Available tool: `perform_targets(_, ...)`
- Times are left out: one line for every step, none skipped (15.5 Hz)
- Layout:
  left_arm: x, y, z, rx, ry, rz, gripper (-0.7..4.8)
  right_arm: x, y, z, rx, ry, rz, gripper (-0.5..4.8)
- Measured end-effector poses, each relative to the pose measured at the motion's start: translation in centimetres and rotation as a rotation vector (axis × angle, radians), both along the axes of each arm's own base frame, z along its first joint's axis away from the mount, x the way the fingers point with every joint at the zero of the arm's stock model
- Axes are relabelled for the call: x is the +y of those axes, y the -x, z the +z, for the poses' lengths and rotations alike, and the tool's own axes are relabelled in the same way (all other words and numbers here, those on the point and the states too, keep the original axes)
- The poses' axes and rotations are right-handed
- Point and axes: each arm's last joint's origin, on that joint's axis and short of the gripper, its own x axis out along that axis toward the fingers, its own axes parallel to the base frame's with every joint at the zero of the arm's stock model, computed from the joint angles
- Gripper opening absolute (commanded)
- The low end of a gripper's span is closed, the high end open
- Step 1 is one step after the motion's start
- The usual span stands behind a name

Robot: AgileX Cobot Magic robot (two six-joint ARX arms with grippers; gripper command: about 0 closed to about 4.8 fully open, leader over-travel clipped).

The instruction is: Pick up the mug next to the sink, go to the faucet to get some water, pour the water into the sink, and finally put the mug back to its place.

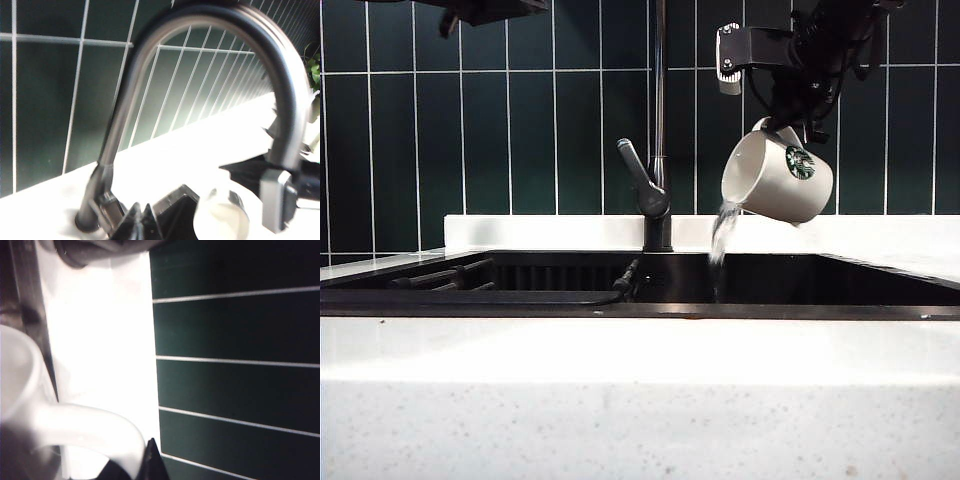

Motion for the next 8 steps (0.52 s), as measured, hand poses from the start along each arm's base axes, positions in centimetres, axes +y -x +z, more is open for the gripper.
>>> perform_targets(0.1,0.6,-0.1,0.005,-0.001,0.000,-0.06,0.0,0.0,0.0,-0.005,0.023,0.000,-0.01)
perform_targets(0.2,1.7,-0.5,0.016,-0.002,-0.001,-0.06,0.2,0.1,0.1,-0.023,0.102,0.022,-0.01)
perform_targets(0.3,2.5,-1.1,0.035,-0.004,0.000,-0.06,0.3,0.1,0.2,-0.044,0.158,0.046,-0.01)
perform_targets(0.4,3.8,-2.2,0.071,-0.009,0.006,-0.06,0.3,-0.1,0.6,-0.099,0.195,0.058,-0.01)
perform_targets(0.5,4.9,-2.9,0.097,-0.014,0.020,-0.06,0.3,-0.2,1.1,-0.146,0.193,0.048,-0.01)
perform_targets(0.7,6.2,-3.8,0.113,-0.024,0.046,-0.06,0.3,-0.3,1.6,-0.201,0.199,0.040,-0.01)
perform_targets(0.8,7.4,-4.5,0.115,-0.034,0.078,-0.06,0.3,-0.3,1.9,-0.235,0.239,0.051,-0.01)
perform_targets(0.9,8.0,-5.2,0.129,-0.039,0.097,-0.06,0.3,-0.3,2.0,-0.246,0.266,0.059,-0.01)
